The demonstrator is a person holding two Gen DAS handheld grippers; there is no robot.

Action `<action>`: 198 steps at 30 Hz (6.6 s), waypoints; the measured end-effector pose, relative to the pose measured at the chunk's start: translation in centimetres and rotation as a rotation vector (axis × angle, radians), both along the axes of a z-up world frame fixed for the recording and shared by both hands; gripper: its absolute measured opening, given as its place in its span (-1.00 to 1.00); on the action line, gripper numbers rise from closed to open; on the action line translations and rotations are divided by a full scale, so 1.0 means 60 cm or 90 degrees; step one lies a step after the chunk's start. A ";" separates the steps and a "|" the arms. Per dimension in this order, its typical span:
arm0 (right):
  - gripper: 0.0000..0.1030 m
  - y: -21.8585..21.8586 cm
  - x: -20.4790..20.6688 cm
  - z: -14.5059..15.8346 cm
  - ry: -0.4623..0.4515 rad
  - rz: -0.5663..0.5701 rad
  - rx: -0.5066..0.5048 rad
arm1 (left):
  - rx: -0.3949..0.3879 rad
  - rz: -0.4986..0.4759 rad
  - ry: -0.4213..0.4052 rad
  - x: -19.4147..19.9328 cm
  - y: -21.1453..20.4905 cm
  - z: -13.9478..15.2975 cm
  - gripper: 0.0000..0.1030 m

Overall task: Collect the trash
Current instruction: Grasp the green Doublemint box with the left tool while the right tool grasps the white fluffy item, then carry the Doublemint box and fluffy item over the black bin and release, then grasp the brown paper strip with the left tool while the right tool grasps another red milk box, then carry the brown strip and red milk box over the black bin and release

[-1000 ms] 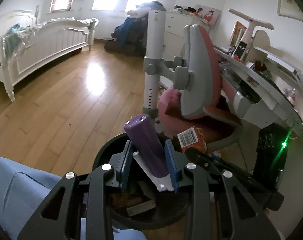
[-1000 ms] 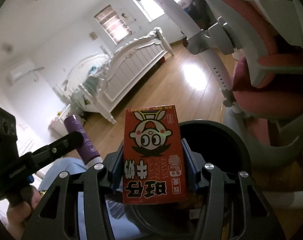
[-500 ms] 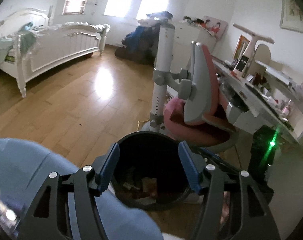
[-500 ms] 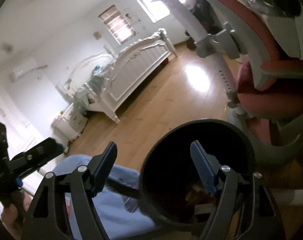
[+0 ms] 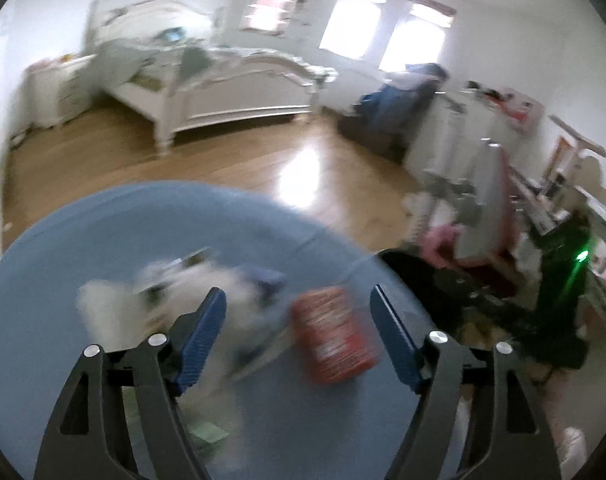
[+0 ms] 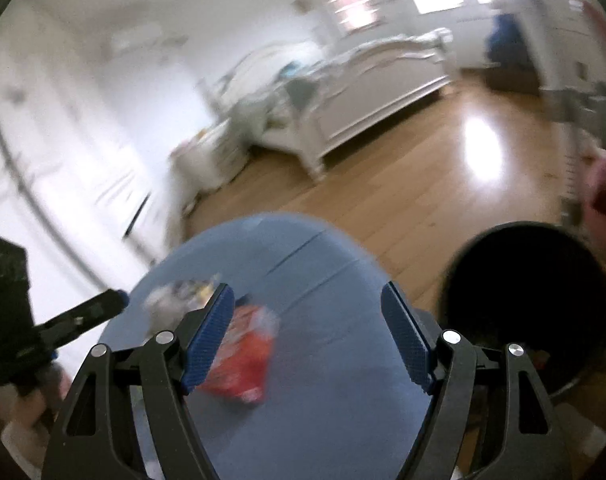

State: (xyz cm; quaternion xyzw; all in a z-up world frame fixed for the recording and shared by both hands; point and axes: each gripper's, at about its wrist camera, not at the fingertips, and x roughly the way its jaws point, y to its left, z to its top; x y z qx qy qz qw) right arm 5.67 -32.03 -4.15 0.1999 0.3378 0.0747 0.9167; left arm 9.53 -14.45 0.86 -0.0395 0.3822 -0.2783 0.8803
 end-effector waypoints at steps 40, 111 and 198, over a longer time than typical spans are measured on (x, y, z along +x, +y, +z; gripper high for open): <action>-0.31 0.193 0.069 0.064 -0.006 0.163 0.050 | 0.231 -0.050 0.023 -0.006 0.090 -0.132 0.63; 0.30 -0.346 -0.095 -0.071 -0.018 -0.356 -0.026 | -0.078 -0.358 0.074 0.046 -0.472 -0.003 0.84; 0.04 -0.359 -0.100 -0.054 -0.091 -0.360 -0.041 | -0.006 -0.349 -0.008 0.056 -0.501 -0.057 -0.78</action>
